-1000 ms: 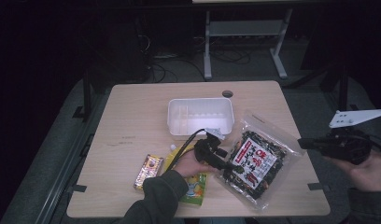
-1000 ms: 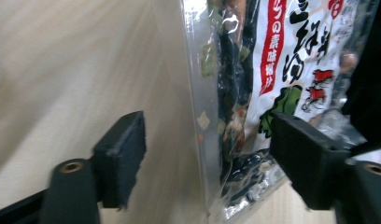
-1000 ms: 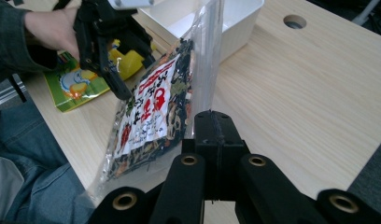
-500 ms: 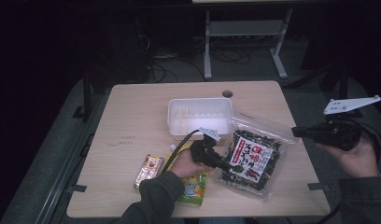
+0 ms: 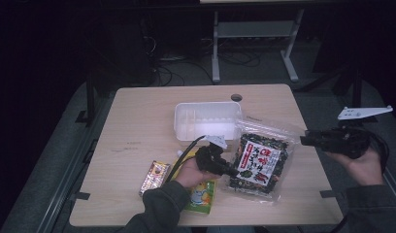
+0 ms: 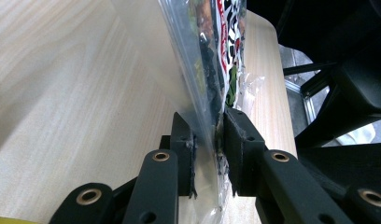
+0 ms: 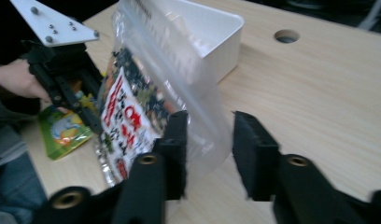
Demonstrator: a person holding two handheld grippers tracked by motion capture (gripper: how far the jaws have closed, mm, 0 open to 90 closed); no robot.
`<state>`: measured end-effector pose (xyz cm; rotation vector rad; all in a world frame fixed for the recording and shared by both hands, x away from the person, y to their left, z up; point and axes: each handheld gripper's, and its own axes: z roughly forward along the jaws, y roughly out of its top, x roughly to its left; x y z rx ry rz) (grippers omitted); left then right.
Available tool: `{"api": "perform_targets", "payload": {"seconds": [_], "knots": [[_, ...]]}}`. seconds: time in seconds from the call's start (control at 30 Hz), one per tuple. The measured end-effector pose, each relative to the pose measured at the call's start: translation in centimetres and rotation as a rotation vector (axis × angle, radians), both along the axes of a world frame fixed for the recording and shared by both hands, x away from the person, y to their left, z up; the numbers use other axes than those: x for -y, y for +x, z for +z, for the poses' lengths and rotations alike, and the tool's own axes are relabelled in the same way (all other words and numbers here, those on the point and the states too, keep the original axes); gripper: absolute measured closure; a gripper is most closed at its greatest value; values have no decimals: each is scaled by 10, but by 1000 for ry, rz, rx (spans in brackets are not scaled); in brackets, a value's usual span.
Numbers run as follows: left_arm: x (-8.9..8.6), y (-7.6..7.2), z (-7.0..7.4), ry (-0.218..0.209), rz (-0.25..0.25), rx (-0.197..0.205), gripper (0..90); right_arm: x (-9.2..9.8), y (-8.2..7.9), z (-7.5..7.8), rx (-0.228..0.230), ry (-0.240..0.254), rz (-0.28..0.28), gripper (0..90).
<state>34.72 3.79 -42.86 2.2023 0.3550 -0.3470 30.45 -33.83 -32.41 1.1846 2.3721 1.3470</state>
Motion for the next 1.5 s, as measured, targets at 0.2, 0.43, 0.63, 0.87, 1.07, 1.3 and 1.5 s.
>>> {"api": "perform_targets", "payload": {"seconds": [0.2,0.43,0.63,0.87,1.07,1.3,1.5], "knots": [[-1,0,-1,2,3,7,743,-9,5,-22,-50,30,43,454],[-1,0,0,5,-2,16,743,-24,12,-38,-78,67,97,448],[-2,0,-1,3,-5,12,743,-35,20,-51,-115,93,131,459],[-3,0,-2,-3,-2,9,743,-41,24,-54,-131,106,150,506],[-4,2,-5,-11,6,-1,735,-47,25,-55,-143,122,176,582],[-8,3,-6,-10,34,21,661,-44,25,-51,-174,198,240,710],[-10,3,-4,-13,62,38,610,-43,23,-46,-178,242,281,753]]}}
